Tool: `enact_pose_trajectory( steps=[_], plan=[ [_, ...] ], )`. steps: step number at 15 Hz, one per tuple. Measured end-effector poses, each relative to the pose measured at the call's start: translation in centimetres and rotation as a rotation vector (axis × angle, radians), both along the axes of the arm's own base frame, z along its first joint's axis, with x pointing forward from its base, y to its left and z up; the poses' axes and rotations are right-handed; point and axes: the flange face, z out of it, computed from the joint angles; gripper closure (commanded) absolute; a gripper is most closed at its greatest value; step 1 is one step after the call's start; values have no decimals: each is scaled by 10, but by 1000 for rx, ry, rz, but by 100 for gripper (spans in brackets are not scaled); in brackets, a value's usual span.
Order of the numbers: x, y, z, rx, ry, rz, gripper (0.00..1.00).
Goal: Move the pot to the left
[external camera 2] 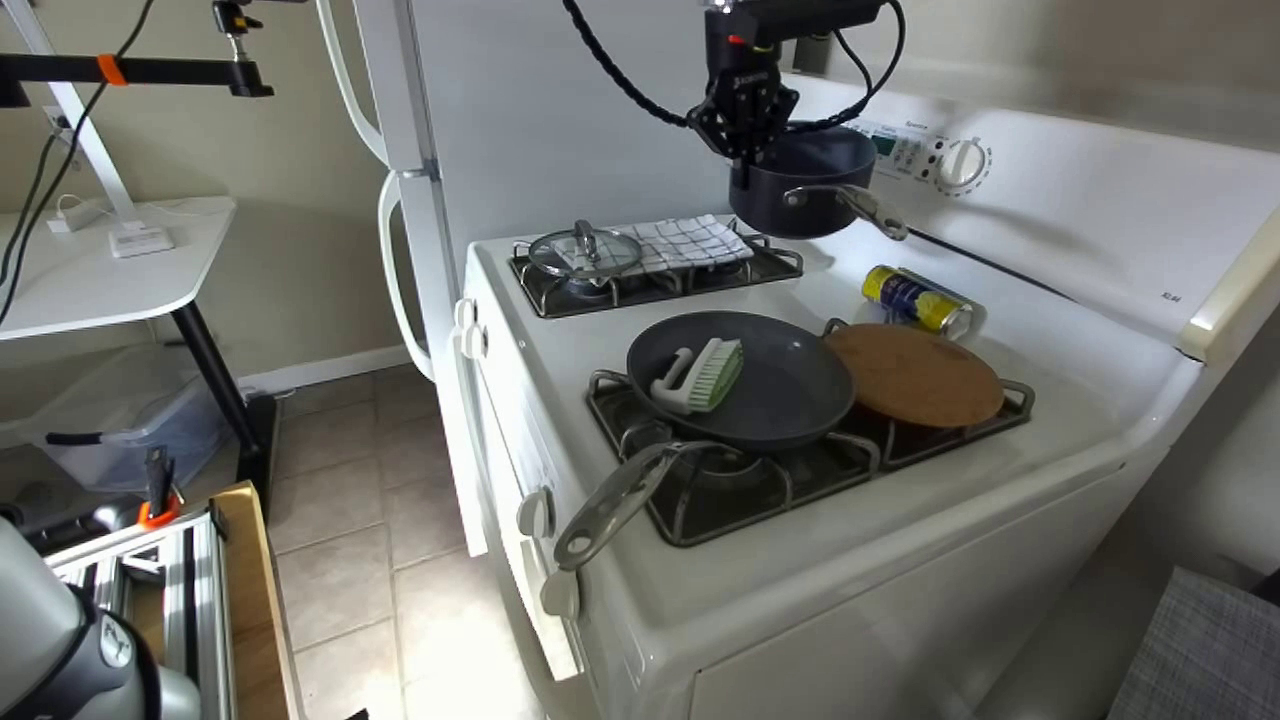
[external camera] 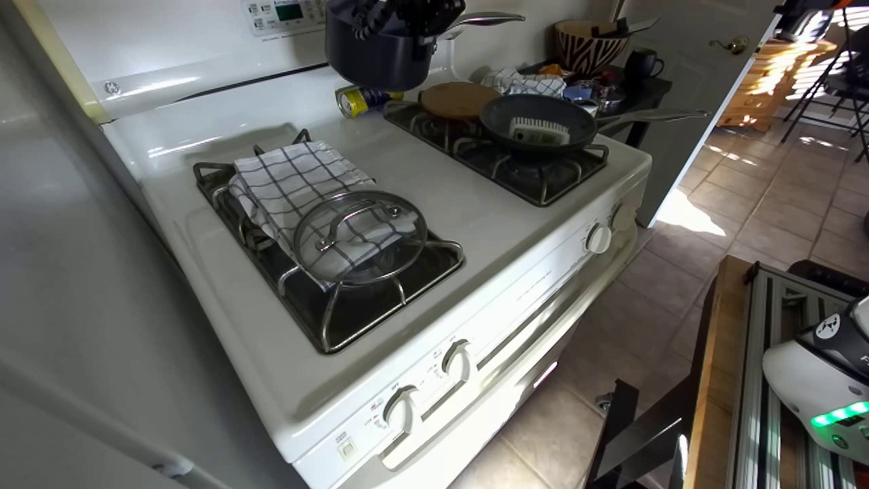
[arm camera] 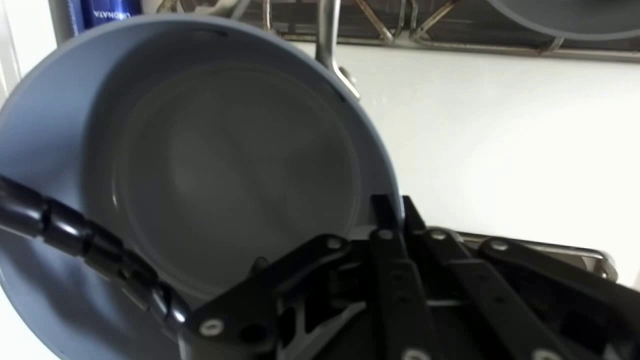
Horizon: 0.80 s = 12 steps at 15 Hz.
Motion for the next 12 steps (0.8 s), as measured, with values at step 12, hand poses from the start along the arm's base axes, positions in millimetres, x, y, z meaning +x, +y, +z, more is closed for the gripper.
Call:
enact_pose_trajectory(
  steps=[12],
  plan=[
    [-47, 109, -14, -55, 32, 237, 100]
  ],
)
